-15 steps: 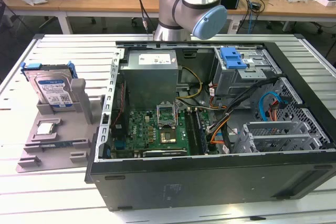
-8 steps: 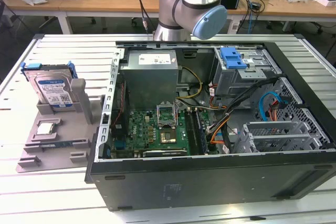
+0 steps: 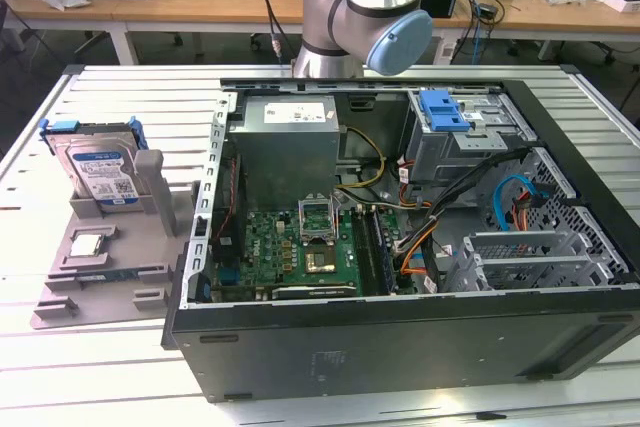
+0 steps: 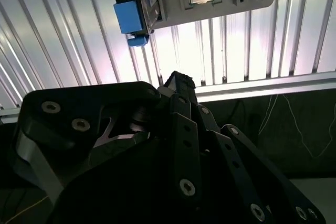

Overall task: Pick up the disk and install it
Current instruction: 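Pick up the disk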

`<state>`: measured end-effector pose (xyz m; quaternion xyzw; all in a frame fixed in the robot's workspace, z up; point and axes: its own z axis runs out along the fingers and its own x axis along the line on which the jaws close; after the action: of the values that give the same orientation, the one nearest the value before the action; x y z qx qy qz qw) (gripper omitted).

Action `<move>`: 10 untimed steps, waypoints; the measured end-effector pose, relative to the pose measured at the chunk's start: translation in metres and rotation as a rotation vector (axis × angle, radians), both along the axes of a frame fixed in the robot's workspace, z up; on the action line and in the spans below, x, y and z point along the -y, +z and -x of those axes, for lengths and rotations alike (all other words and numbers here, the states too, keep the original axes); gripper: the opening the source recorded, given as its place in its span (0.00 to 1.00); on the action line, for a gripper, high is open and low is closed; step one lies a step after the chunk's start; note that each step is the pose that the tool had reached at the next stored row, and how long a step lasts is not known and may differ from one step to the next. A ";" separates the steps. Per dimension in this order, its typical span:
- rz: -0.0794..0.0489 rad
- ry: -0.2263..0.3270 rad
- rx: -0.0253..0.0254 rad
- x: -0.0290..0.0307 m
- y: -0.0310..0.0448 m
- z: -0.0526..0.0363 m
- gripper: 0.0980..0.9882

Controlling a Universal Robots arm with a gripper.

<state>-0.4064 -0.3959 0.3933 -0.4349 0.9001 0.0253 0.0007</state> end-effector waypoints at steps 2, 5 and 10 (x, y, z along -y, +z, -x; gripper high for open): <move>0.000 0.019 0.0001 0.0000 -0.0001 0.0000 0.01; 0.000 0.050 0.0001 0.0000 -0.0001 0.0000 0.01; 0.000 0.101 0.0001 0.0000 0.0000 0.0000 0.01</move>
<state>-0.4064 -0.3959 0.3932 -0.4798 0.8770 0.0253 -0.0006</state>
